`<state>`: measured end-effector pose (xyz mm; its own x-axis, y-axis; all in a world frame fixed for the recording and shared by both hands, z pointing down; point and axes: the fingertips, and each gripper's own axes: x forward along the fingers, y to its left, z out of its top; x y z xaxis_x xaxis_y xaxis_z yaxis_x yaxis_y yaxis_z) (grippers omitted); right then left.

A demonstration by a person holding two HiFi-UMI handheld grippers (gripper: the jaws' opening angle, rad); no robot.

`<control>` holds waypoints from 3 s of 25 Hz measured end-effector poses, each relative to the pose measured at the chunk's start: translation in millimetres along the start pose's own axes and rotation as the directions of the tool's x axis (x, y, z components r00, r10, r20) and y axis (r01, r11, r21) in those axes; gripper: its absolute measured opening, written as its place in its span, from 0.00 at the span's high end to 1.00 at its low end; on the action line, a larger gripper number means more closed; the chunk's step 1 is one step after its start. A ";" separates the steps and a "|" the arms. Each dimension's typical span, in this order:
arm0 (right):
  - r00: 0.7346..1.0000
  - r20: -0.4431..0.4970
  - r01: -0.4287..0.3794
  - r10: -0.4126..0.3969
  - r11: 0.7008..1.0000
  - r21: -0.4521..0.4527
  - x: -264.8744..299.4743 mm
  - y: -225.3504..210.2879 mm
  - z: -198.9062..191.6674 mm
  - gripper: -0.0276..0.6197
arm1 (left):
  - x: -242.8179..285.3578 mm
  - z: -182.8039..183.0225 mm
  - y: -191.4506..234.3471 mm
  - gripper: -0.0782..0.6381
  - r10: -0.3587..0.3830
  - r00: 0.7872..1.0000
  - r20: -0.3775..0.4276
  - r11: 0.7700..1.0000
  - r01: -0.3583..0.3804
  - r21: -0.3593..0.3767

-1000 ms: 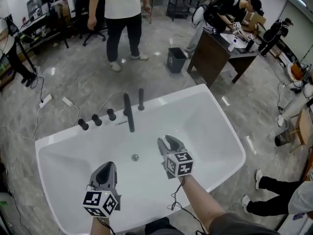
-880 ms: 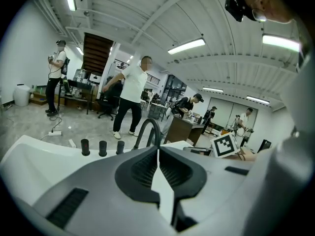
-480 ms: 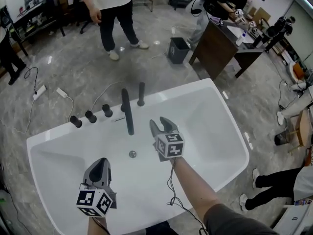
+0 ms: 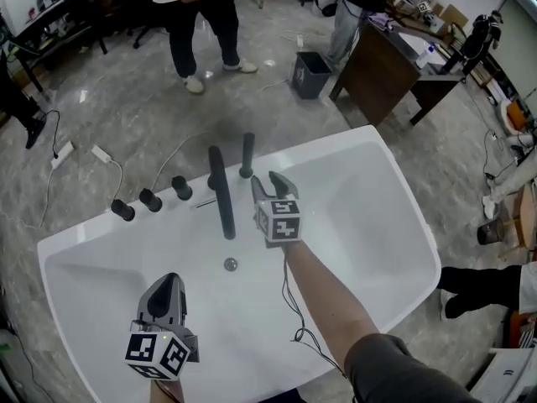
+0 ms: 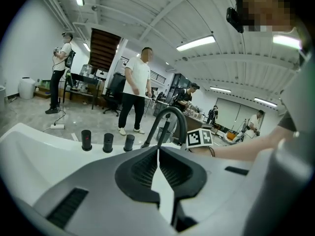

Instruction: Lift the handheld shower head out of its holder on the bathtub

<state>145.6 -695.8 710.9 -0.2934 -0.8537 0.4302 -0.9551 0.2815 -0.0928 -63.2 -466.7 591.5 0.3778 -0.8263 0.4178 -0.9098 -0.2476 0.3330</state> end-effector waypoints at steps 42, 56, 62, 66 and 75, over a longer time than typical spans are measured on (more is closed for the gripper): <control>0.989 0.123 -0.082 0.087 0.996 -0.045 -35.2 1.0 70.3 0.74 | -54.2 15.2 3.5 0.86 0.061 0.997 0.043 0.998 -0.060 -0.020; 0.952 0.244 -0.152 0.183 0.978 -0.141 -176.2 -4.9 94.6 0.74 | -73.0 26.6 -64.9 0.86 0.030 0.997 0.068 1.000 -0.030 0.002; 0.945 0.268 -0.164 0.186 0.981 -0.104 -223.1 1.1 91.5 0.74 | -77.1 25.2 -90.3 0.86 0.004 0.998 0.058 1.000 -0.005 0.012; 0.933 0.298 -0.165 0.200 0.976 -0.140 -263.2 12.3 96.4 0.74 | -85.6 26.3 -104.4 0.86 -0.020 0.998 0.058 0.999 0.017 0.039; 0.930 0.333 -0.115 0.157 0.983 -0.142 -354.5 34.1 105.2 0.74 | -127.6 24.7 -123.1 0.86 -0.069 0.995 0.067 0.997 0.066 0.049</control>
<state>212.7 -429.6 460.8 -0.4363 -0.8956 0.0868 -0.8994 0.4369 -0.0134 -3.7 -343.3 476.3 0.4274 -0.8394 0.3358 -0.8902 -0.3260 0.3182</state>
